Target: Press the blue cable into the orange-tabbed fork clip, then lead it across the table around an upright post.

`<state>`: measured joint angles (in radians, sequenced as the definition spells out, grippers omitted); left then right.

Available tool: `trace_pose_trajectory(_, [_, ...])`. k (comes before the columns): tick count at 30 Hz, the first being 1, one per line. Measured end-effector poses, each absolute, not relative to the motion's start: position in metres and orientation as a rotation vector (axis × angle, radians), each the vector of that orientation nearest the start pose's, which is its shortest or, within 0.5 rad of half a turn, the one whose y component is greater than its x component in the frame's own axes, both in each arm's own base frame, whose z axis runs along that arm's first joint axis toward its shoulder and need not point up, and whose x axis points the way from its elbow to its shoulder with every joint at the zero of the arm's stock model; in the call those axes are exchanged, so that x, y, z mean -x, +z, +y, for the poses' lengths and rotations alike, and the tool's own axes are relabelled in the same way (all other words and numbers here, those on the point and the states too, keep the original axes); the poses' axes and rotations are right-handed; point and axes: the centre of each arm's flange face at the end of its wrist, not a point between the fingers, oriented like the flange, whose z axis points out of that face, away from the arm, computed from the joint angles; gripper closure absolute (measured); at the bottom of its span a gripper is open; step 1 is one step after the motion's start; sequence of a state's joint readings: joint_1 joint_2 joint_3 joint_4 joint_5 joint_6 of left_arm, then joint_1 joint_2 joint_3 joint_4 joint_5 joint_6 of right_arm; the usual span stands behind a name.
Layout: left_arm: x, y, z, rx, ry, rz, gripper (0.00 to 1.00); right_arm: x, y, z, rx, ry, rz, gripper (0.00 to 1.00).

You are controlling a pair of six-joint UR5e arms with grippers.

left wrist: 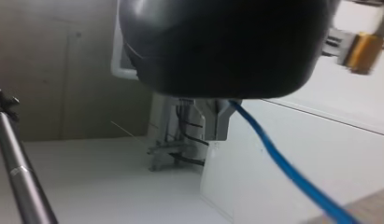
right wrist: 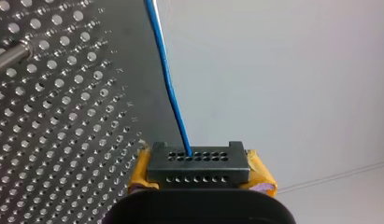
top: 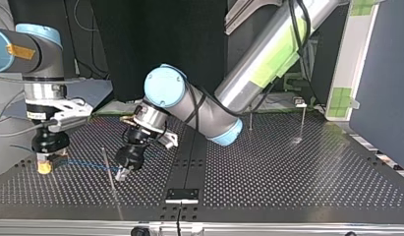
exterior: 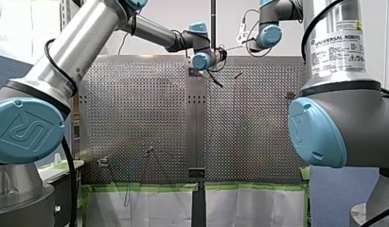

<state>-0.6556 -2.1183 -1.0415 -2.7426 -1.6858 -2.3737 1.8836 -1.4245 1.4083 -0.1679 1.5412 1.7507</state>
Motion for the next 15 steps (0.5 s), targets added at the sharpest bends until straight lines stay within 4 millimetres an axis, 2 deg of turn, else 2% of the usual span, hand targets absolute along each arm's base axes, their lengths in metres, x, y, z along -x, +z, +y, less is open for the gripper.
trace_pose_trajectory(4, [-0.522,0.445,-0.555,0.197,-1.201,1.284,1.00,-0.303,0.505,-0.509,-1.240,1.688,-1.062,1.00])
trace_pose_trajectory(15, [-0.534,0.433,-0.557,0.194,-1.204,1.279,1.00,-0.297,0.486,-0.532,-1.244,1.657,-1.094,1.00])
